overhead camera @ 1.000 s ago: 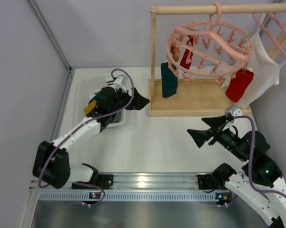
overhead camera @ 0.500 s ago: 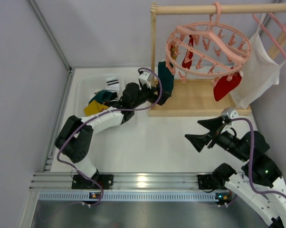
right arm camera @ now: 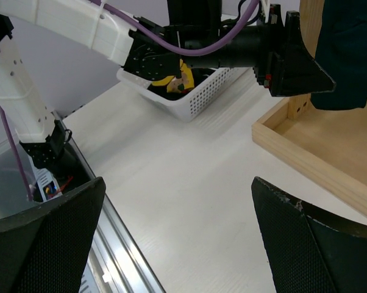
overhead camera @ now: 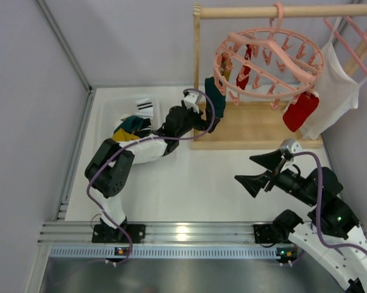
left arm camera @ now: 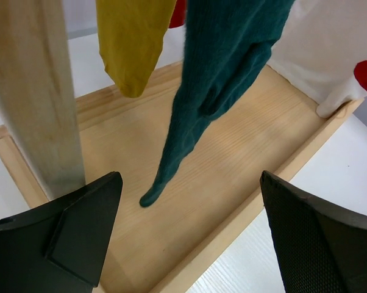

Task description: Remove the socks clipped to the hanger

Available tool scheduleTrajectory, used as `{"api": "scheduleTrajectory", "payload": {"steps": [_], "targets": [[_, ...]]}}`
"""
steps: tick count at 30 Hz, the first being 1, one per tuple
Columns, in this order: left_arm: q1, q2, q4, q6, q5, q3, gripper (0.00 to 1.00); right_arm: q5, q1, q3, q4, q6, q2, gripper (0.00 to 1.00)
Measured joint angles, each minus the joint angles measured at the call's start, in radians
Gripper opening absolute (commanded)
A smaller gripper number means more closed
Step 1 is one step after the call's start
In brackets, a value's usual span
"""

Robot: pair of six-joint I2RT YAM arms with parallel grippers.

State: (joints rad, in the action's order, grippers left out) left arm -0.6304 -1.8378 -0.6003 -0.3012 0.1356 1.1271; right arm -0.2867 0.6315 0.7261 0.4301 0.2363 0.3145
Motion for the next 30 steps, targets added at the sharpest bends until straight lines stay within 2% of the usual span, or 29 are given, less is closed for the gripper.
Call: {"api": "scheduleTrajectory", "payload": {"steps": [7,8,9,11,12,17,18,19,24,30], "targets": [[-0.019,-0.024,-0.041,0.029,-0.003,0.022,0.88,-0.016,0.0,-0.024,-0.034,0.0,0.01,0.99],[-0.021,-0.027,-0.045,0.034,-0.003,0.026,0.79,-0.019,0.0,-0.027,-0.036,0.0,0.012,0.99],[-0.024,-0.032,-0.049,0.035,-0.003,0.034,0.75,-0.021,0.0,-0.027,-0.038,0.0,0.014,0.99],[-0.031,-0.04,-0.06,0.041,-0.003,0.048,0.61,-0.026,0.0,-0.027,-0.043,0.0,0.017,0.99],[-0.034,-0.041,-0.066,0.043,-0.005,0.05,0.47,-0.026,0.0,-0.027,-0.043,0.0,0.017,0.99],[-0.07,-0.04,-0.085,0.064,-0.052,0.048,0.12,-0.025,0.0,-0.033,-0.049,0.0,0.017,0.99],[-0.082,-0.04,-0.089,0.067,-0.065,0.046,0.1,-0.024,0.0,-0.033,-0.051,0.0,0.017,0.98],[-0.092,-0.039,-0.09,0.069,-0.075,0.042,0.0,-0.024,0.0,-0.033,-0.056,0.001,0.016,0.98],[-0.162,0.005,-0.091,0.073,-0.163,-0.01,0.0,0.004,0.0,-0.033,-0.065,0.016,-0.014,0.98],[-0.261,0.142,-0.096,0.084,-0.289,-0.113,0.0,0.101,0.0,-0.01,-0.057,0.058,-0.125,0.97]]}}
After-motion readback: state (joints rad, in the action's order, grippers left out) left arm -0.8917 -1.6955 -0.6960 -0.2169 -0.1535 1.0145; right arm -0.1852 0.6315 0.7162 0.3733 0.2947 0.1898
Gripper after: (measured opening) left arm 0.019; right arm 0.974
